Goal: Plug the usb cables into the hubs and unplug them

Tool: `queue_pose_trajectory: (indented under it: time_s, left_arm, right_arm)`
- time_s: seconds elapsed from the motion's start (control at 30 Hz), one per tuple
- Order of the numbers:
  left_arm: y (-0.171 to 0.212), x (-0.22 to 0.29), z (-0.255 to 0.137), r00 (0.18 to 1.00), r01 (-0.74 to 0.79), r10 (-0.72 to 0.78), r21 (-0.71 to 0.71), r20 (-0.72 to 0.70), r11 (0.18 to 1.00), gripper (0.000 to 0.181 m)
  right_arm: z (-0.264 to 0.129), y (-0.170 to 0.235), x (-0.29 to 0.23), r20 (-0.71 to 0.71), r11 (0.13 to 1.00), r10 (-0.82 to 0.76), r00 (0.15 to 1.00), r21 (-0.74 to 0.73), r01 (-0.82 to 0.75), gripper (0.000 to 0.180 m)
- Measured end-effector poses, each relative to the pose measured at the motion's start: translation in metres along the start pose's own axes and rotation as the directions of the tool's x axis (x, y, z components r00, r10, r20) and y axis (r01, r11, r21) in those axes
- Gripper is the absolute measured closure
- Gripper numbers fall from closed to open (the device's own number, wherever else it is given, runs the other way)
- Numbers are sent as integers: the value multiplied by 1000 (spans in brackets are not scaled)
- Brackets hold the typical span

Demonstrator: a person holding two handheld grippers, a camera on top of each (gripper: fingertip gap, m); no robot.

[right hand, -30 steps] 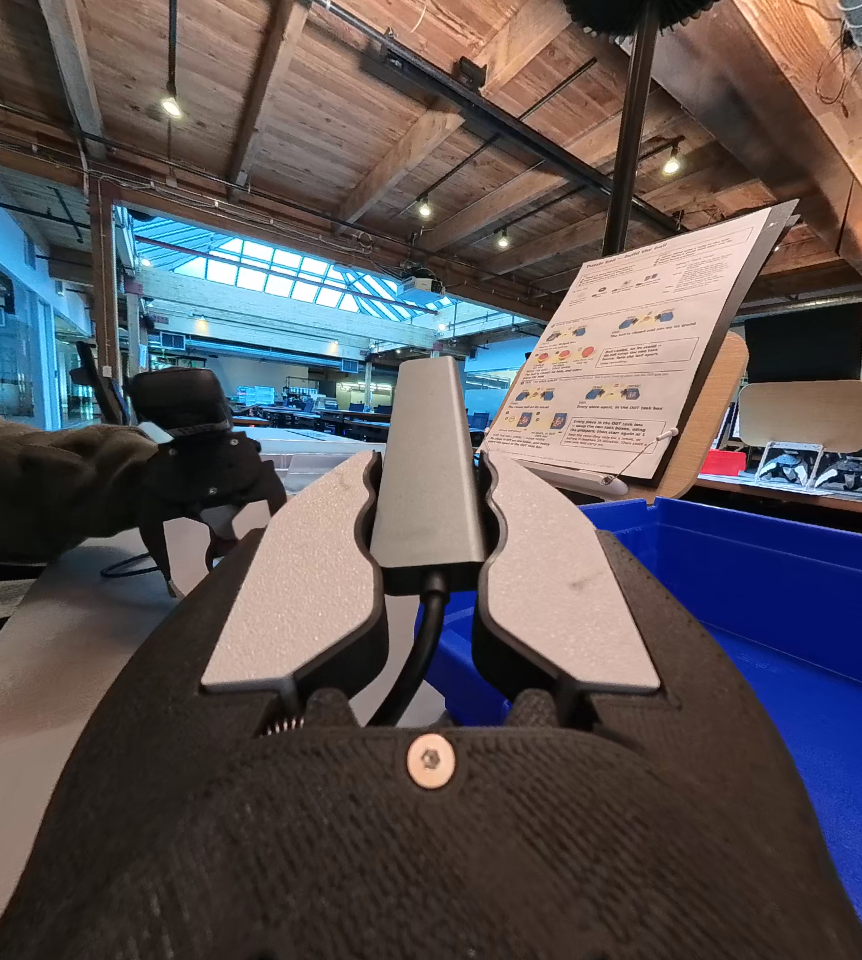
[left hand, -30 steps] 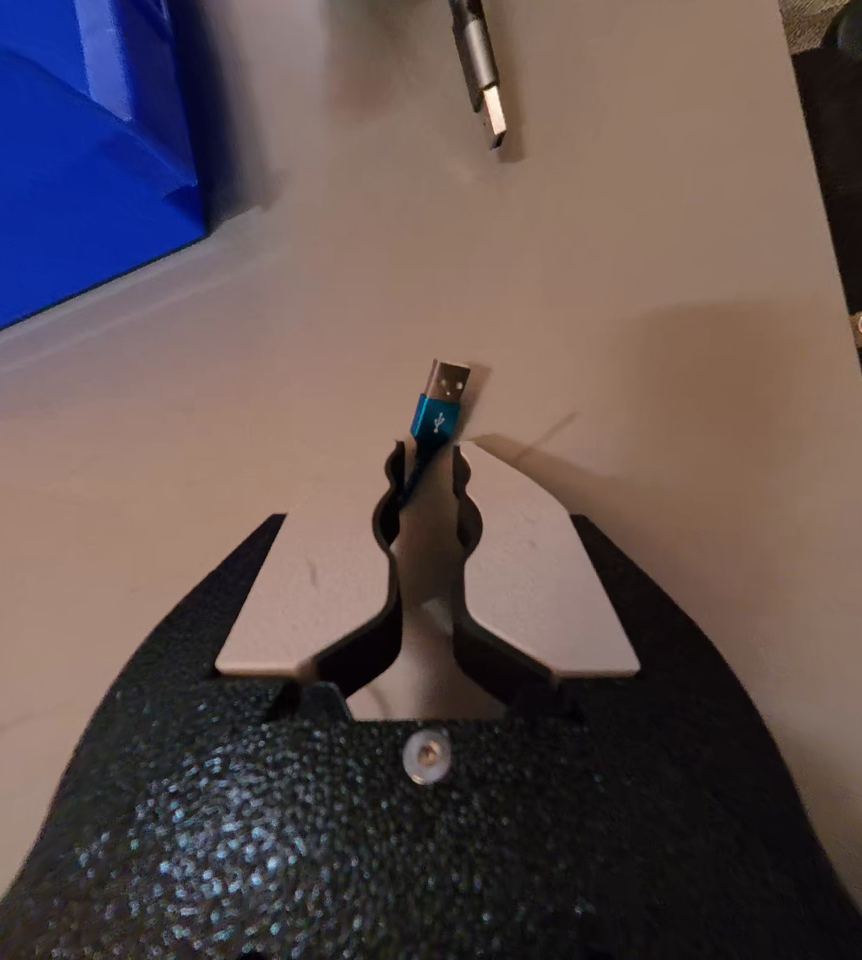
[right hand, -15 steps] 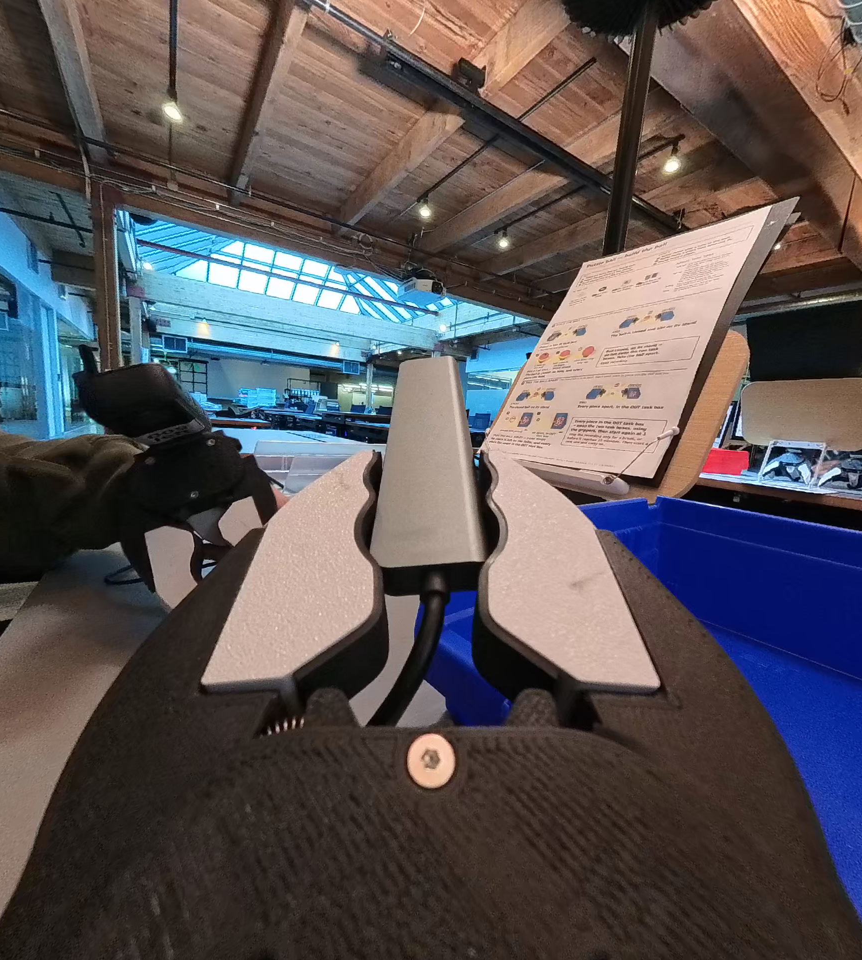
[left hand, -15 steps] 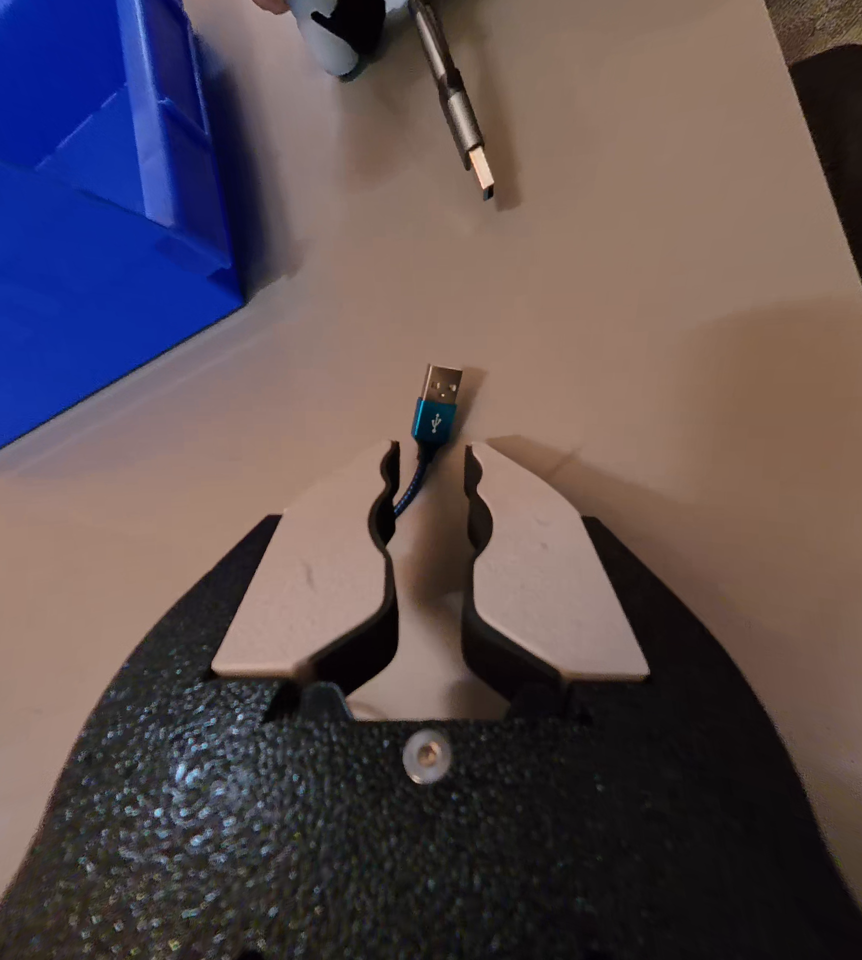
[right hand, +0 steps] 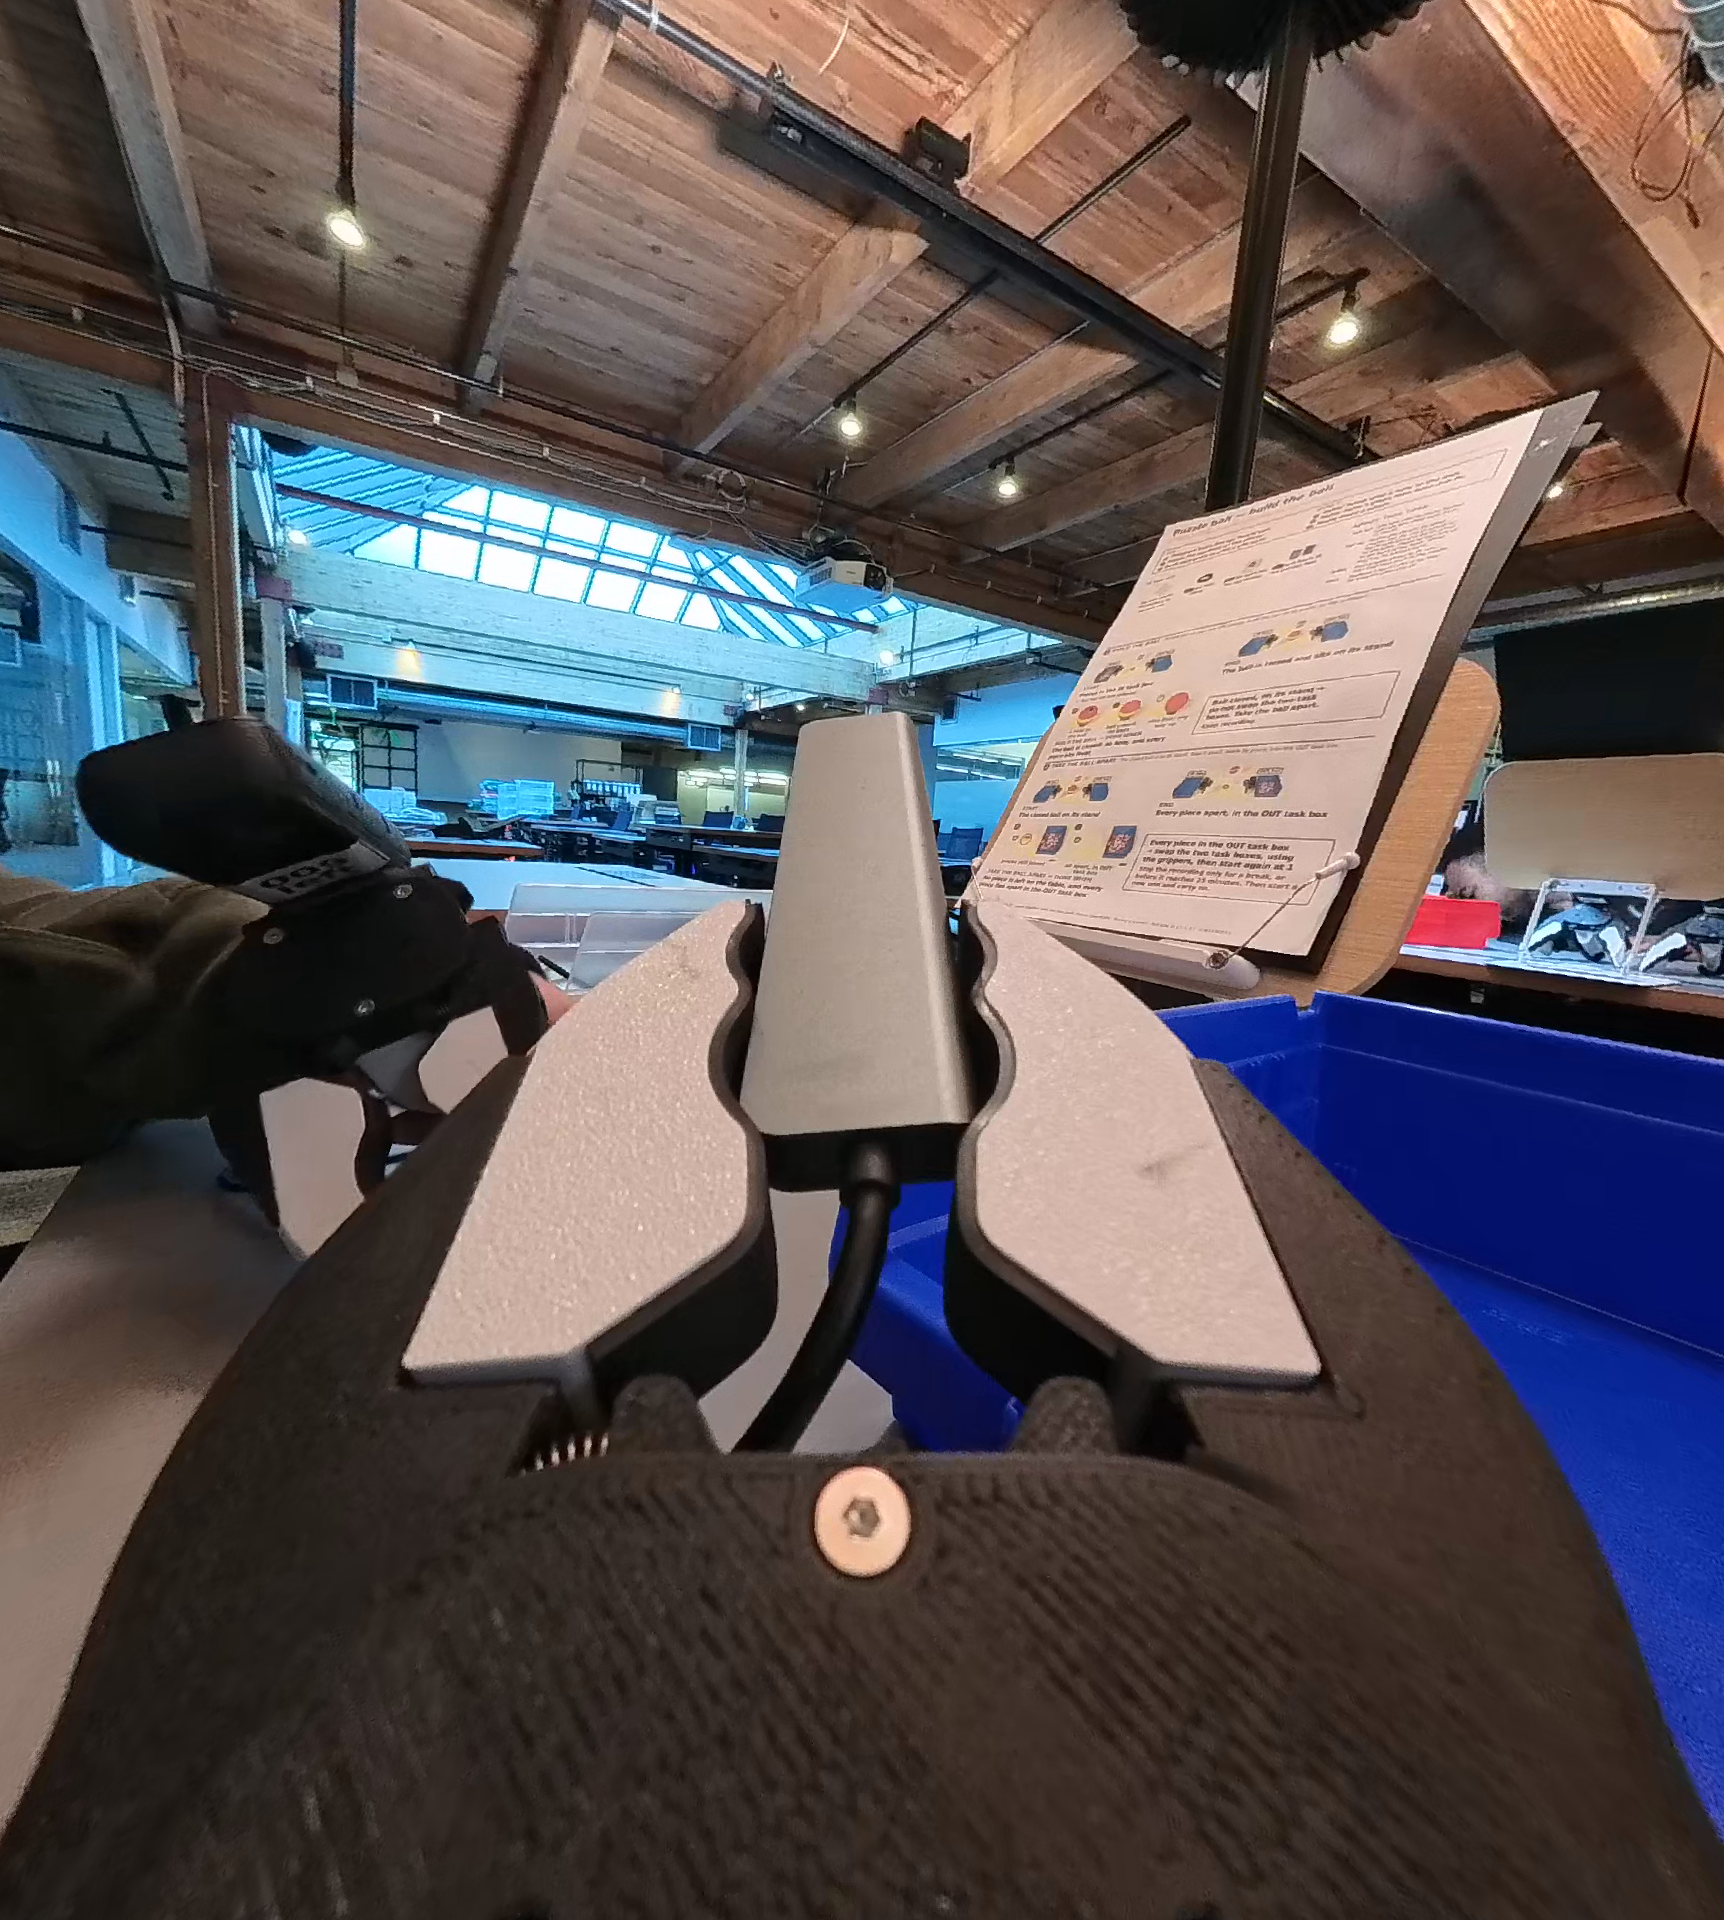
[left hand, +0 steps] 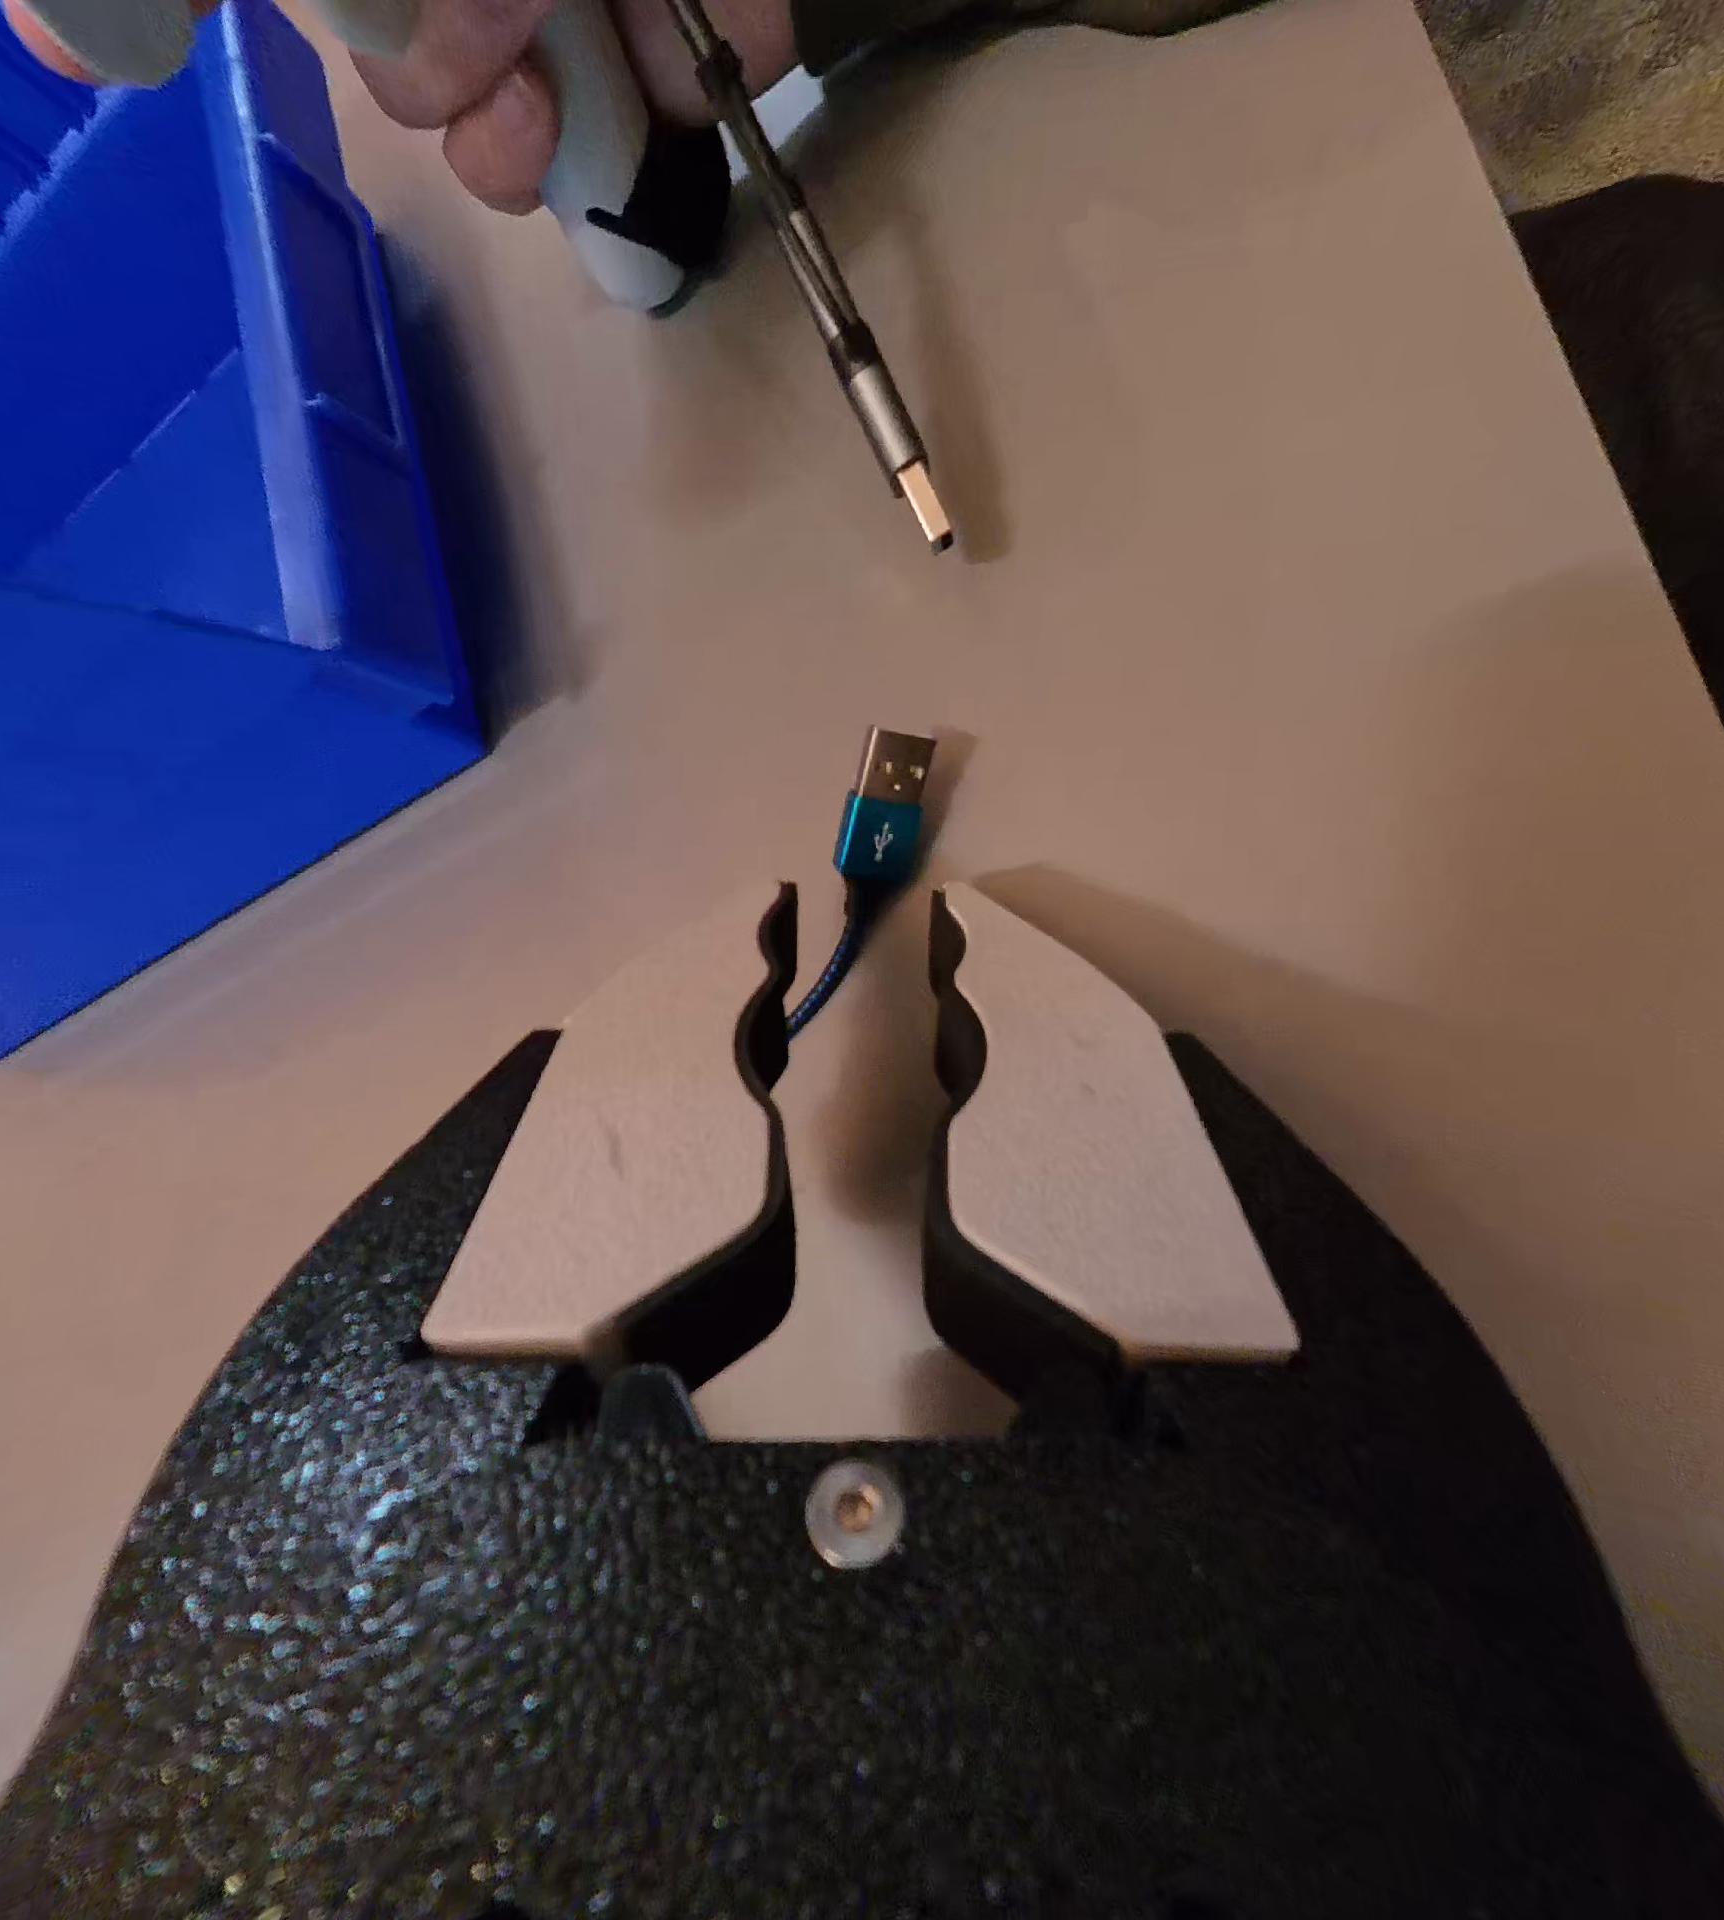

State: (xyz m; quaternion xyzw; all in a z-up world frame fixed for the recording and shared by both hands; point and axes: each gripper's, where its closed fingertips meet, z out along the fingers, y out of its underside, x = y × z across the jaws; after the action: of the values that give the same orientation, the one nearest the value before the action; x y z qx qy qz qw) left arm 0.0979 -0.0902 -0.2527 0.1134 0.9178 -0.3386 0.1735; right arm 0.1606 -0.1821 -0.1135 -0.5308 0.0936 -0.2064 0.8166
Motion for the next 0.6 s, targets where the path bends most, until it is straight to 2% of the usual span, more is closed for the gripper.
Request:
queue_pose_trajectory:
  time_s: [0.2, 0.33, 0.47, 0.6]
  left_arm:
    - [-11, 9, 13, 998, 2, -1, 24, -64, 1000, 160]
    - [-18, 8, 21, 997, 47, -44, 47, -71, 998, 180]
    - [-17, 4, 25, 999, 28, -28, 9, -46, 1000, 181]
    - [-6, -2, 19, 988, 147, -150, -63, -47, 987, 181]
  right_arm:
    - [0, 0, 0, 0, 1000, 1, 1000, 0, -1, 144]
    - [0, 0, 0, -1, 1000, 3, 1000, 1, -3, 144]
    - [0, 0, 1, -2, 1000, 3, 1000, 2, -3, 144]
    - [-1, 0, 0, -2, 1000, 1, 1000, 4, -1, 144]
